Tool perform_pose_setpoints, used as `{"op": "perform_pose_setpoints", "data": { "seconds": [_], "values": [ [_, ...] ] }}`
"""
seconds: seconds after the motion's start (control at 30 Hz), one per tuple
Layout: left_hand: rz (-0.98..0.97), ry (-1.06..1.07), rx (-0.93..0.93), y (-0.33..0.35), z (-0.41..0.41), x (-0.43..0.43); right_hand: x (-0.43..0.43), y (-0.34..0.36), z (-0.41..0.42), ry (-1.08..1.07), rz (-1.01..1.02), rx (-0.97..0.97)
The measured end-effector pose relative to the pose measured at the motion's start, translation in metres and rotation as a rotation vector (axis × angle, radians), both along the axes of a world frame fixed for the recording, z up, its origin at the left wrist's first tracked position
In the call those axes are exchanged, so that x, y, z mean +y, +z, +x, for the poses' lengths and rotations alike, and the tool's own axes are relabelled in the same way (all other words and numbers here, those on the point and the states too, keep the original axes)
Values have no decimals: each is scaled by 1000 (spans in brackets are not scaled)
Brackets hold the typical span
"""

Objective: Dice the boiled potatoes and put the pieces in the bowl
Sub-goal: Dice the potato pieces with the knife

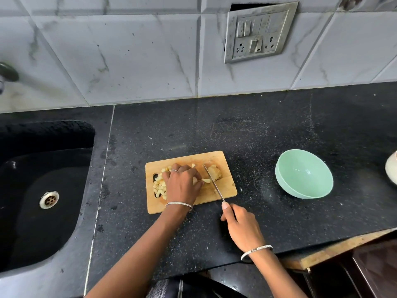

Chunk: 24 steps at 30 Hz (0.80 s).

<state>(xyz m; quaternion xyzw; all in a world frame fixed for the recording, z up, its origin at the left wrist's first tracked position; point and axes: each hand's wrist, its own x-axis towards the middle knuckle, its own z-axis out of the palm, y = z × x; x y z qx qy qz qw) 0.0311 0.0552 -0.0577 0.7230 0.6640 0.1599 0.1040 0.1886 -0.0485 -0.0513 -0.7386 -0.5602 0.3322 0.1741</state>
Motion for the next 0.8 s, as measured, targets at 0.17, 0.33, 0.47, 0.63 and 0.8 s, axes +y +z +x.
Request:
{"op": "perform_pose_setpoints", "data": {
  "seconds": [0.17, 0.33, 0.47, 0.63, 0.8],
  "values": [
    [-4, -18, 38, 4, -1, 0, -2, -4, -6, 9, -50, -31],
    [-23, -29, 51, 6, 2, 1, -1, -6, -8, 12, -68, -40],
    [-44, -21, 28, 5, 4, 2, 2, -11, -12, 27, -98, -37],
    [-55, 8, -1, 5, 4, 2, 3, -9, -14, -6, -131, -118],
    [-70, 19, -3, 7, 3, 1, 3, -5, -8, -7, -79, -121]
  ]
}}
